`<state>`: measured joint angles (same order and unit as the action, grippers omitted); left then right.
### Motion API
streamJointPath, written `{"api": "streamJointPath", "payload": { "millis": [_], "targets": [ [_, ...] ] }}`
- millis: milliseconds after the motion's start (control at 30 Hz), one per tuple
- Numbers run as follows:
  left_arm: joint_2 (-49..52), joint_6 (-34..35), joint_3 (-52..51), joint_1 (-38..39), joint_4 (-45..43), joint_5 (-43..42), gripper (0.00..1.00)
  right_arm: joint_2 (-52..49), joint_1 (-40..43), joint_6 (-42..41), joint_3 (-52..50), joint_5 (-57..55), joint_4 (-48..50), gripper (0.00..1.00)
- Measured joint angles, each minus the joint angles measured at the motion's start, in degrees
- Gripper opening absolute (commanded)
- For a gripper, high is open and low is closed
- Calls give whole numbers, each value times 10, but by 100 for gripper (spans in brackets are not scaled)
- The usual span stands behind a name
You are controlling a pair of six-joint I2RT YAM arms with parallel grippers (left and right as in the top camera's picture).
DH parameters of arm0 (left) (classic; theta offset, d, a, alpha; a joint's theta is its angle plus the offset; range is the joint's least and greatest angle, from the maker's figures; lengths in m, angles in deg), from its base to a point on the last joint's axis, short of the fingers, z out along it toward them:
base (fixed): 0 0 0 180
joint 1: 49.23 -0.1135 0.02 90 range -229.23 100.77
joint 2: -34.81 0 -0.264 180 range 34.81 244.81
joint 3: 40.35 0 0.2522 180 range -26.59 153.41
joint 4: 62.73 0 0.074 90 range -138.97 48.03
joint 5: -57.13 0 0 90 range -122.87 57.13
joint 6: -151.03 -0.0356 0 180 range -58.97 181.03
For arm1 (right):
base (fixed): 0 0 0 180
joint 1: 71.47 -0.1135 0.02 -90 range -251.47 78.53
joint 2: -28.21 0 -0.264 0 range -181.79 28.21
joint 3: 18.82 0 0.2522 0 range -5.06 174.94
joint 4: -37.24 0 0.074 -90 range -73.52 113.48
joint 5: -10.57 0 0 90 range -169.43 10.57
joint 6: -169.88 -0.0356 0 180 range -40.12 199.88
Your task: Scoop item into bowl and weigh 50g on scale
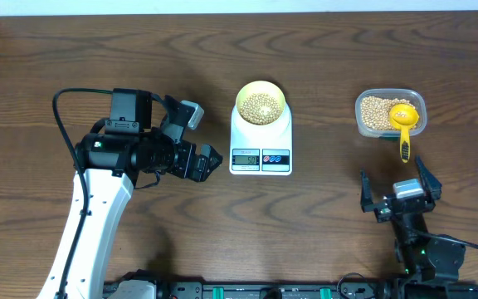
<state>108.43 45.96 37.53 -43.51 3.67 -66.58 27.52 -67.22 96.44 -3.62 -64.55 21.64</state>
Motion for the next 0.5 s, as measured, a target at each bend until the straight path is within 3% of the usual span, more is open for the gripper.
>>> {"api": "streamJointPath", "payload": {
  "millis": [500],
  "targets": [
    [0, 0, 0, 0, 0, 0, 98, 0, 0, 0, -10, 1, -9, 99]
  ]
}}
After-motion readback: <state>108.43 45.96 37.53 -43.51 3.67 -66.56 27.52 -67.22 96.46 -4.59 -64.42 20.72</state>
